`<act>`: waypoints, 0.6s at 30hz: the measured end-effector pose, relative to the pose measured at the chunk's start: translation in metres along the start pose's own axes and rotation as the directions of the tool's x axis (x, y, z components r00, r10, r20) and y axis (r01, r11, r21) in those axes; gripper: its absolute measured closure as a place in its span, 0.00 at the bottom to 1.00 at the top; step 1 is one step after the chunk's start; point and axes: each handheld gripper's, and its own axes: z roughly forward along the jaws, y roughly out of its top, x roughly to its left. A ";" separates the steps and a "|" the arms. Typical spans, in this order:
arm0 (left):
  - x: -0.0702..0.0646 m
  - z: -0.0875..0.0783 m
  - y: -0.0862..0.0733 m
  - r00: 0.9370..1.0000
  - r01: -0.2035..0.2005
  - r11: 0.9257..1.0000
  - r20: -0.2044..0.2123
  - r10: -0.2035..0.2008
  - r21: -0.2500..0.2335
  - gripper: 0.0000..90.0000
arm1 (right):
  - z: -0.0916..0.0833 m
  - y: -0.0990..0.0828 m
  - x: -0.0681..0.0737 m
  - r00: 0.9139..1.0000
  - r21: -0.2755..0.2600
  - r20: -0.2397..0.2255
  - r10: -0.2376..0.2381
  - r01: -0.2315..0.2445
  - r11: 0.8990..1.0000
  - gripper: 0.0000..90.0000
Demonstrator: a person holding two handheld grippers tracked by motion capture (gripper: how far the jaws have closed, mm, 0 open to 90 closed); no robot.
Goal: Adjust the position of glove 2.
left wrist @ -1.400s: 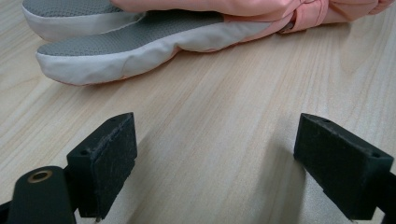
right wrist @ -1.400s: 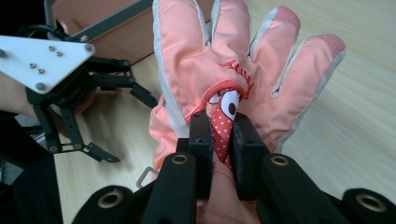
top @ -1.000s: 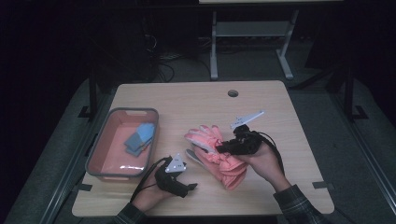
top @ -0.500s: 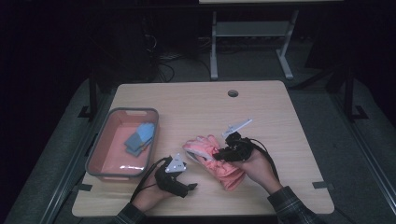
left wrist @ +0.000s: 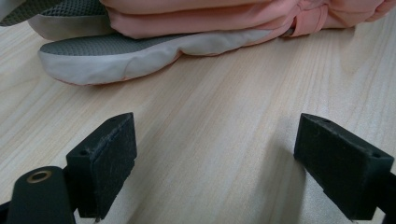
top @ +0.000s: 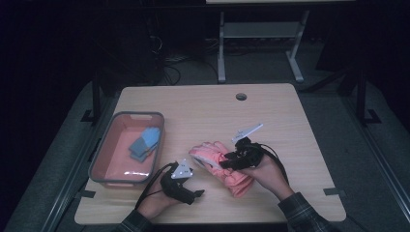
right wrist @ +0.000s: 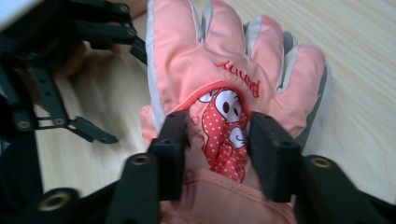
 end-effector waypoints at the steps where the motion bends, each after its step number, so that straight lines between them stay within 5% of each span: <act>1: 0.000 0.000 0.000 1.000 0.000 1.000 0.000 0.000 0.000 0.14 | -0.002 0.001 0.001 1.000 -0.005 -0.002 -0.002 0.002 1.000 0.55; 6: 0.000 -0.001 0.003 0.999 0.033 0.999 -0.006 -0.033 0.015 0.14 | -0.018 0.004 0.001 1.000 -0.064 0.004 -0.031 0.031 0.997 0.43; 10: -0.002 -0.007 0.007 0.999 0.040 0.999 -0.013 -0.040 0.003 0.24 | -0.036 0.002 -0.002 1.000 -0.109 0.014 -0.021 0.022 0.994 0.47; 14: -0.005 -0.015 0.014 0.999 0.054 0.998 0.002 -0.054 -0.024 0.49 | -0.054 -0.006 -0.014 0.999 -0.145 0.050 -0.005 0.012 0.989 0.66; 18: -0.007 -0.016 0.021 0.996 0.080 0.997 0.028 -0.080 -0.023 0.88 | -0.064 -0.021 -0.027 0.994 -0.132 0.106 -0.008 0.022 0.991 0.93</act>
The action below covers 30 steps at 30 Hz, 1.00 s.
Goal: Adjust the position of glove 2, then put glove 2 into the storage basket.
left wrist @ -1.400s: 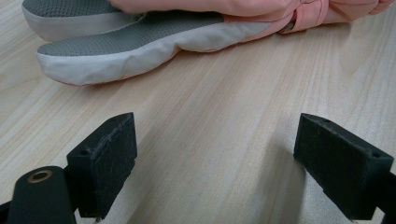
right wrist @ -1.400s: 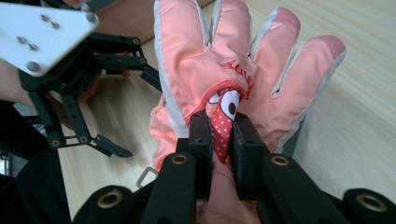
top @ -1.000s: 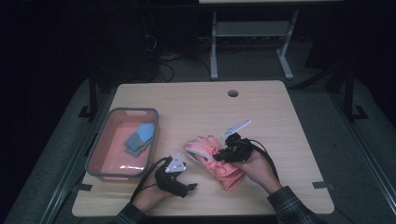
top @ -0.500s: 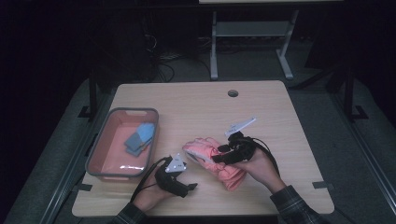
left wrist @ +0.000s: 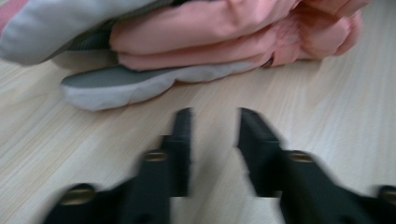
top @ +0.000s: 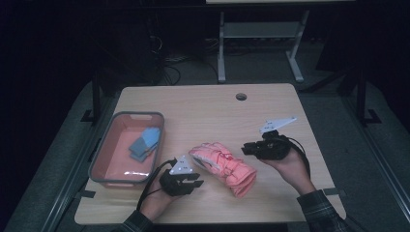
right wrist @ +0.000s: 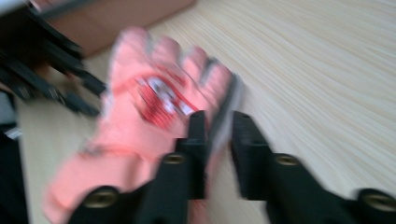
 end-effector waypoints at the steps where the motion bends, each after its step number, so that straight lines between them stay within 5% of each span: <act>1: 0.000 0.001 0.002 1.000 -0.002 1.000 0.008 0.002 0.008 0.94 | -0.001 -0.003 -0.001 1.000 0.009 0.011 0.000 0.000 1.000 0.97; 15: -0.007 0.027 0.021 1.000 0.003 0.999 0.026 -0.004 0.048 0.99 | 0.026 -0.050 -0.009 0.998 0.155 -0.020 -0.054 0.057 0.986 1.00; 30: 0.014 0.043 0.032 0.999 0.031 0.998 0.028 -0.033 0.060 0.99 | 0.033 -0.061 0.020 0.984 0.149 -0.154 -0.090 0.113 0.982 1.00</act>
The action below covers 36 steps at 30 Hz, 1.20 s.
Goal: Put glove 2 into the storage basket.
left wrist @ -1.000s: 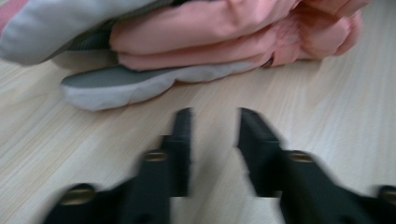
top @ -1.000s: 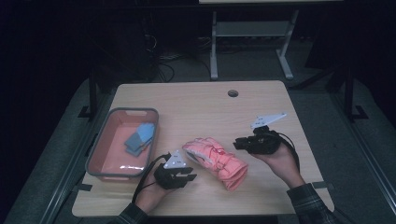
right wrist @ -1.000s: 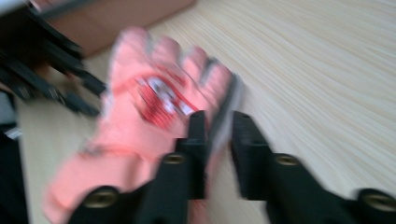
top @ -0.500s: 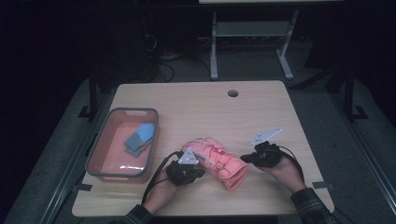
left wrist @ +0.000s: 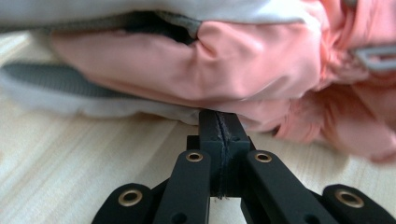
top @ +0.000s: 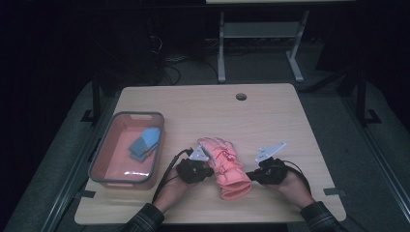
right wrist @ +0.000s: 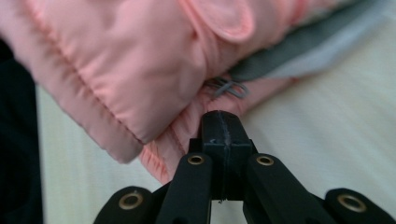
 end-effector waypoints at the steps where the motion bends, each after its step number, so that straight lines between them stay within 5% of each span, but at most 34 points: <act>1: 0.000 0.001 0.001 1.000 0.014 1.000 0.001 -0.014 -0.010 0.99 | 0.001 0.000 0.003 1.000 -0.001 -0.013 -0.002 0.002 1.000 1.00; 9: 0.004 0.003 0.003 1.000 -0.006 1.000 0.014 0.006 -0.006 0.99 | 0.010 0.005 0.029 0.996 0.005 -0.073 -0.046 0.047 0.999 1.00; 13: 0.008 -0.002 0.004 1.000 0.011 1.000 -0.009 -0.011 -0.014 0.95 | -0.003 0.008 0.023 0.999 -0.019 -0.018 -0.039 0.038 0.999 1.00; 18: 0.015 -0.013 0.010 0.998 0.046 0.998 -0.034 -0.047 -0.034 0.86 | -0.027 0.022 0.007 0.998 -0.128 0.064 0.024 -0.015 0.992 1.00; 23: 0.019 -0.026 0.019 0.994 0.071 0.996 -0.080 -0.076 -0.060 0.71 | -0.021 0.042 0.001 0.995 -0.167 0.092 0.036 -0.020 0.986 1.00; 29: 0.022 -0.035 0.022 0.989 0.106 0.991 -0.098 -0.114 -0.087 0.52 | 0.003 0.043 -0.004 0.992 -0.101 0.111 0.051 -0.039 0.994 1.00; 36: 0.018 -0.041 0.032 0.992 0.101 0.989 -0.066 -0.108 -0.104 0.35 | 0.018 0.040 -0.002 0.988 -0.036 0.151 0.037 -0.032 0.999 1.00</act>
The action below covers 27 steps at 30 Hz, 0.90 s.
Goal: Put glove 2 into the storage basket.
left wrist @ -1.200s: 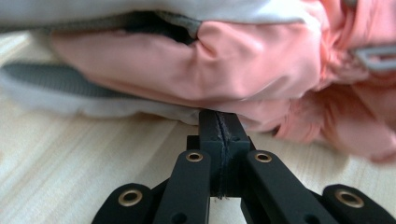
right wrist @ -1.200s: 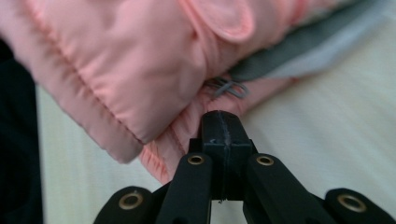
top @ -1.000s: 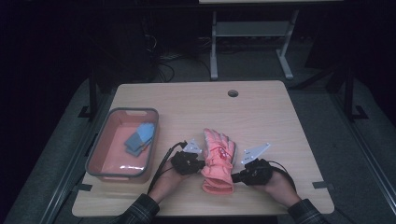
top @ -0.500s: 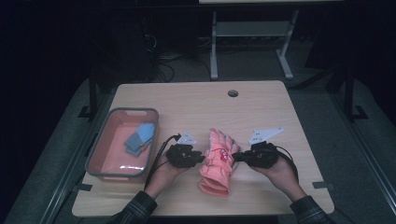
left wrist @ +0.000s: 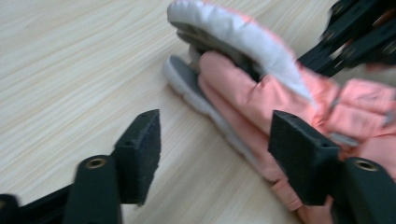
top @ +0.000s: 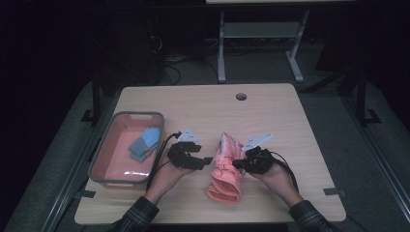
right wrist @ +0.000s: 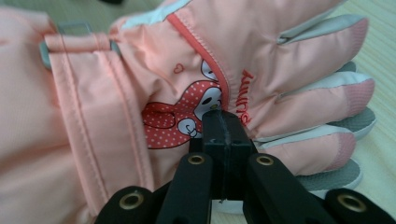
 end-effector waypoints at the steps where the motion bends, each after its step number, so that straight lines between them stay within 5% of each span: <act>1: -0.001 0.001 0.002 1.000 0.000 1.000 0.008 0.000 -0.002 0.33 | 0.002 -0.001 0.001 1.000 0.001 0.008 -0.005 0.005 1.000 1.00; 10: -0.011 0.025 0.019 0.998 0.005 1.000 0.067 -0.005 -0.002 0.25 | 0.005 -0.004 0.003 1.000 0.003 0.019 -0.017 0.017 1.000 1.00; 18: -0.007 0.054 0.016 0.995 0.009 0.999 0.096 -0.014 0.053 0.18 | 0.005 -0.005 0.003 1.000 0.004 0.016 -0.013 0.013 1.000 1.00; 22: 0.001 0.067 0.007 0.986 0.069 0.995 0.146 -0.079 0.072 0.14 | 0.006 -0.007 0.002 1.000 0.004 0.014 -0.015 0.015 1.000 1.00; 27: 0.004 0.074 0.002 0.977 0.093 0.989 0.183 -0.113 0.116 0.14 | 0.007 -0.009 0.001 1.000 0.004 0.010 -0.017 0.017 1.000 1.00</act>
